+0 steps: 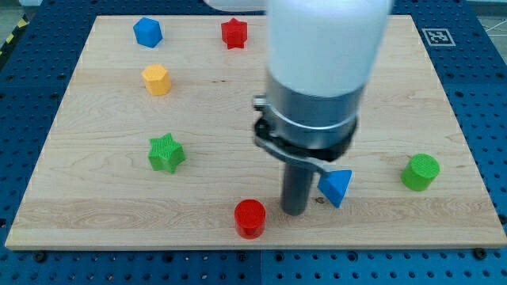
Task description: Slide the red circle slightly left
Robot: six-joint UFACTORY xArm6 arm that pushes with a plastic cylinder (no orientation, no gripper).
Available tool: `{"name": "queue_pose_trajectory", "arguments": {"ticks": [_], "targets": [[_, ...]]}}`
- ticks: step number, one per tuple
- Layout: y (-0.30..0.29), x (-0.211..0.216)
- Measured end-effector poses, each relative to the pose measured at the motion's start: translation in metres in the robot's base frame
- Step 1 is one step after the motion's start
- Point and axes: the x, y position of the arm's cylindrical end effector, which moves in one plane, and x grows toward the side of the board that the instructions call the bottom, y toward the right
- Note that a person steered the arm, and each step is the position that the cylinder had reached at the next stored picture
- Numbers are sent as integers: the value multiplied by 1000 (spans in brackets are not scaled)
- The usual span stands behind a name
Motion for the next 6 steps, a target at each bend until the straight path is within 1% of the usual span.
{"name": "queue_pose_trajectory", "arguments": {"ticks": [1, 2, 3, 4, 5, 6], "targets": [[40, 0], [51, -1], [51, 12], [47, 37], [42, 38], [-16, 37]]}}
